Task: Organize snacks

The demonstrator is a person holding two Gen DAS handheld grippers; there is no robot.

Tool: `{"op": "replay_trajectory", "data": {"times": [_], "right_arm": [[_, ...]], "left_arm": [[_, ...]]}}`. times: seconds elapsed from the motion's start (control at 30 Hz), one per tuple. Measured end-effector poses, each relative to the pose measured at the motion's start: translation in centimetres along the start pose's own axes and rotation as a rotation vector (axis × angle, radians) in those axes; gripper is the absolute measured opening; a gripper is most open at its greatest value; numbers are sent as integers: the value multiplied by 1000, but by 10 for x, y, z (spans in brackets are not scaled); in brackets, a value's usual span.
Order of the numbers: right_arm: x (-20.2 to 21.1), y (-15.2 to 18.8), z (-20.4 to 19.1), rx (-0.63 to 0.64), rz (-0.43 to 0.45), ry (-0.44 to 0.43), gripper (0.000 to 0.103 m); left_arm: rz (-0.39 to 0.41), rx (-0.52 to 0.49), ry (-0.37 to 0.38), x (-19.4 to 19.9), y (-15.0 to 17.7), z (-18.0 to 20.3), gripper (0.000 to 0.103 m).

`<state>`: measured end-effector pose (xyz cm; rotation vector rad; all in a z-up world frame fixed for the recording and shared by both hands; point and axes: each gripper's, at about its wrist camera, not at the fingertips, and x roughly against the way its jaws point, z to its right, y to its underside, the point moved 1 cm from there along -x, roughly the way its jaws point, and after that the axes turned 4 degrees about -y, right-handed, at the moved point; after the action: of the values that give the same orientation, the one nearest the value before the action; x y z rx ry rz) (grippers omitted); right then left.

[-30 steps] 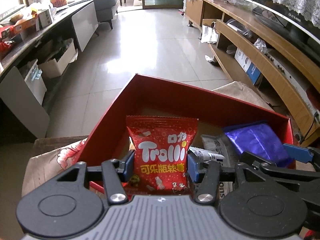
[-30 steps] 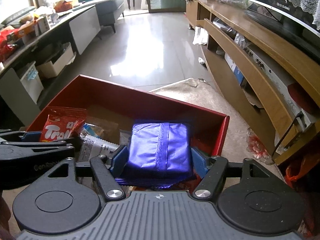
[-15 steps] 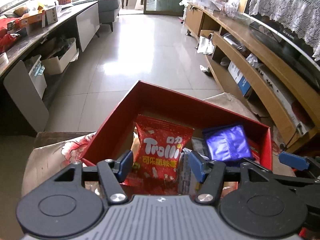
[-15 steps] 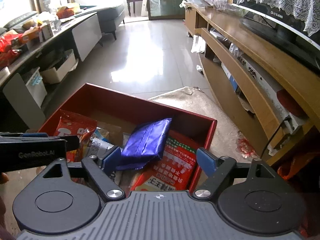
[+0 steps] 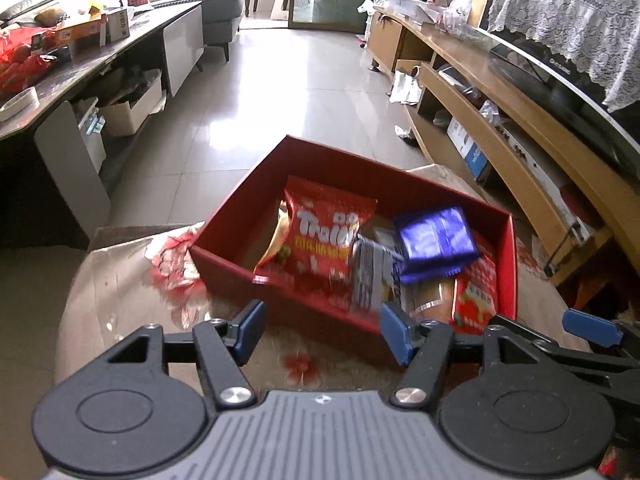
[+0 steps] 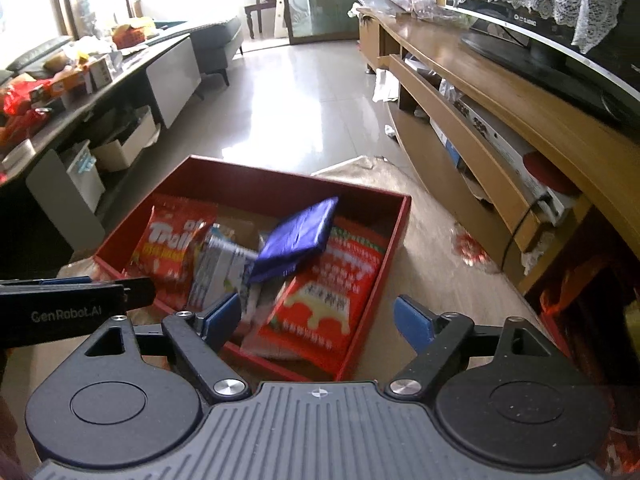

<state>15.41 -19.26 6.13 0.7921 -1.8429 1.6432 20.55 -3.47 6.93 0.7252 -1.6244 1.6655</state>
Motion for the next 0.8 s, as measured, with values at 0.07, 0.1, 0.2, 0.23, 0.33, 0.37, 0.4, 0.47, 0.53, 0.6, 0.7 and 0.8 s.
{"op": "replay_trajectory", "data": {"times": [0.07, 0.1, 0.2, 0.23, 0.33, 0.37, 0.4, 0.47, 0.53, 0.6, 0.7, 0.8], "right_arm": [[8, 7, 0, -4, 2, 1, 88], [11, 10, 0, -10, 2, -1, 89], [21, 22, -2, -21, 3, -8, 89], [23, 26, -3, -20, 3, -7, 89], [30, 37, -8, -20, -3, -13, 89], [32, 40, -9, -20, -5, -17, 89], [34, 44, -10, -19, -6, -19, 89], [39, 51, -12, -10, -2, -5, 89], [43, 56, -12, -3, 2, 16, 89], [47, 62, -10, -11, 2, 22, 89], [51, 70, -7, -26, -1, 28, 89], [55, 78, -5, -34, -7, 34, 89]], "left_arm": [[1, 4, -2, 6, 7, -3, 65], [-1, 9, -1, 8, 11, -5, 65], [-14, 18, 1, 14, 24, -7, 68], [-18, 18, 2, 15, 29, -8, 68], [-25, 8, -1, 21, 41, -7, 69], [-27, 3, -3, 23, 46, -7, 69], [-27, 0, -5, 24, 50, -7, 70], [-30, -2, -6, 27, 56, -8, 71], [-30, 5, -3, 31, 63, -11, 74], [-25, 14, -7, 34, 70, -13, 77], [-30, 30, -16, 37, 81, -15, 82], [-41, 38, -30, 37, 91, -16, 84]]}}
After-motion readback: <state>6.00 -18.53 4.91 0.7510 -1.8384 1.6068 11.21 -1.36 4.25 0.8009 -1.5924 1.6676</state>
